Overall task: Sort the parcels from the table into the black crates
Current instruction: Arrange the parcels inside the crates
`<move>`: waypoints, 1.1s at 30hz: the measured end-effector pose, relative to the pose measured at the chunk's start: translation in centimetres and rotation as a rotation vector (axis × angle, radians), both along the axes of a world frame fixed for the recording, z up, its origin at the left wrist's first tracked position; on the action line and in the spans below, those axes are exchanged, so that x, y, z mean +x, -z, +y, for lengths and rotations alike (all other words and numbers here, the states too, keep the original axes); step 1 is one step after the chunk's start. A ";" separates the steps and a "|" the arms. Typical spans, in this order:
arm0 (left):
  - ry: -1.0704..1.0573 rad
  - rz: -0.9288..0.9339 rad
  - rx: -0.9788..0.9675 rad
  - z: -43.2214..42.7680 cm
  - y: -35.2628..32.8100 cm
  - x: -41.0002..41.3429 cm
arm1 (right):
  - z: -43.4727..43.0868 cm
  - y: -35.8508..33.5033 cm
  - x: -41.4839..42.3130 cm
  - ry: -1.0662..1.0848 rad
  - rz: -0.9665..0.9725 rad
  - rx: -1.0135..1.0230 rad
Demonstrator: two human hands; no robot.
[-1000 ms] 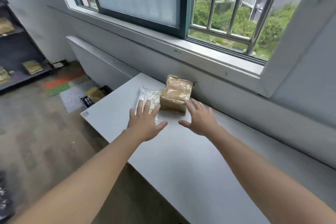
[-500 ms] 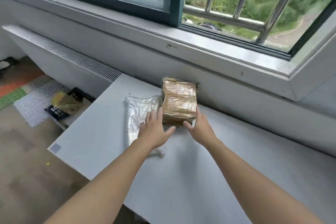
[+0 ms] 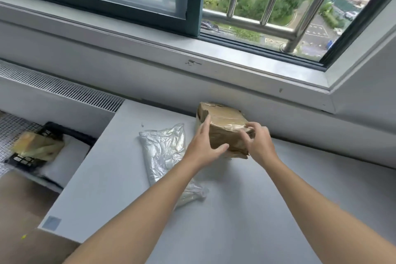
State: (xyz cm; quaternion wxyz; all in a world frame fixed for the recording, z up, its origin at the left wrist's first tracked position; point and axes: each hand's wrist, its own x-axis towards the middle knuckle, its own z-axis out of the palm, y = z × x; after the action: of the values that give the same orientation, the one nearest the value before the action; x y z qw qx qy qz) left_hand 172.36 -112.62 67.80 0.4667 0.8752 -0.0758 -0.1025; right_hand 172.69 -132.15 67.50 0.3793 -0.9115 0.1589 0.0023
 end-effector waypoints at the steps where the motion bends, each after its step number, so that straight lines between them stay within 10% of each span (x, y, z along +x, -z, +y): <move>1: -0.002 -0.011 -0.033 -0.2 -0.8 0.0 | -0.2 -0.9 -0.1 0.012 -0.026 0.018; 15: 0.128 -0.334 -0.092 -2.7 -8.6 -0.9 | -4.7 -11.4 -1.7 -0.095 -0.216 0.171; 23: -0.129 -0.174 -0.402 -4.0 -11.6 -1.1 | -7.6 -13.5 -4.2 -0.366 -0.147 0.382; 33: -0.131 -0.119 -0.428 -5.6 -14.7 -2.4 | -7.1 -15.3 -4.1 -0.130 -0.290 0.273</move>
State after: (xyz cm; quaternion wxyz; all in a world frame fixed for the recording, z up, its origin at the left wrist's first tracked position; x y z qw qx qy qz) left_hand 169.99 -118.21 82.52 0.6420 0.7638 -0.0662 -0.0019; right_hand 168.56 -139.29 82.83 0.5173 -0.8508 0.0416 -0.0828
